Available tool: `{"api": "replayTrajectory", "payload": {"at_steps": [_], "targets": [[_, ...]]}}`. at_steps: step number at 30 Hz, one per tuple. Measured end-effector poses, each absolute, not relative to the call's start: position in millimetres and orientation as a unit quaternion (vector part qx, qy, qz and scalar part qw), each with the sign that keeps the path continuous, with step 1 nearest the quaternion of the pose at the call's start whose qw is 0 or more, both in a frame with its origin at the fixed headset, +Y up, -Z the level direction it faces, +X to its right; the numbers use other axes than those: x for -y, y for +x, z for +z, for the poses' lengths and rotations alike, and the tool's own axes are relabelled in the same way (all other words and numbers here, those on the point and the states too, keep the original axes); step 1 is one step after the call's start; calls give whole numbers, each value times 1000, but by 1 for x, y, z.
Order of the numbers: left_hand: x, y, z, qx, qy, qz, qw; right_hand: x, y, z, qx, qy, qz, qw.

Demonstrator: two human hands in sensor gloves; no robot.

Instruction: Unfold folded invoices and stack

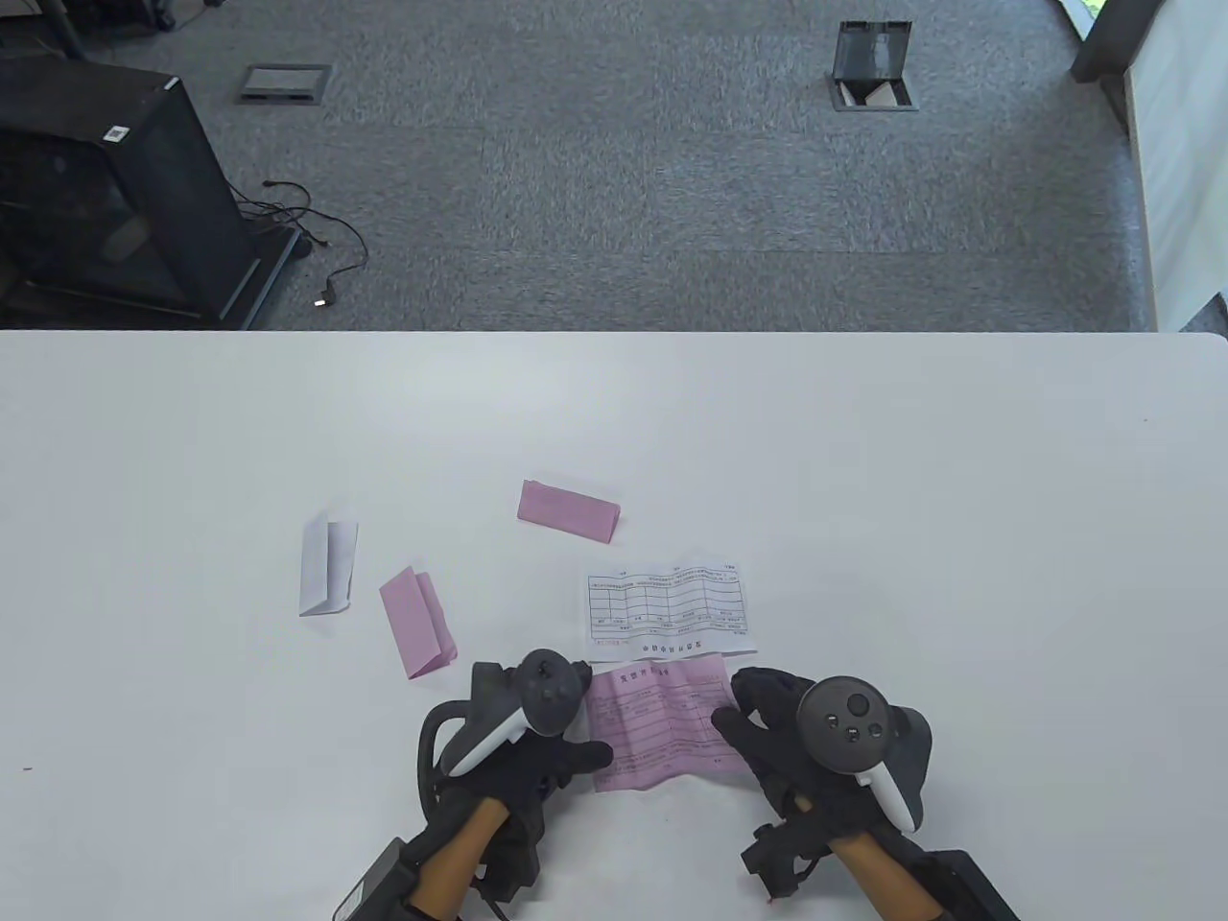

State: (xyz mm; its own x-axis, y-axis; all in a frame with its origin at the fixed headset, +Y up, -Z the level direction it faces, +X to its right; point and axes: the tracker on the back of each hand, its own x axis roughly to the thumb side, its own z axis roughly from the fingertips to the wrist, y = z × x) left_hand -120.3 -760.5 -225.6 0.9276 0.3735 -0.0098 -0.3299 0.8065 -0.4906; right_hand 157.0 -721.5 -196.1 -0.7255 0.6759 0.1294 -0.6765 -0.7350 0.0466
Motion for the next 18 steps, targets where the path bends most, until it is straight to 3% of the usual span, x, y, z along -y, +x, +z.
{"api": "replayTrajectory", "payload": {"at_steps": [4,12,15,18], "targets": [[752,-143,-228,31,-247,306,919,702,155,-186,45,114,915,385],[752,-152,-230,122,-239,488,831,689,169,-186,79,136,875,458],[751,-149,-230,149,-156,537,815,695,174,-191,67,116,866,481],[747,-150,-227,127,-84,563,812,703,177,-196,49,97,861,497]]}}
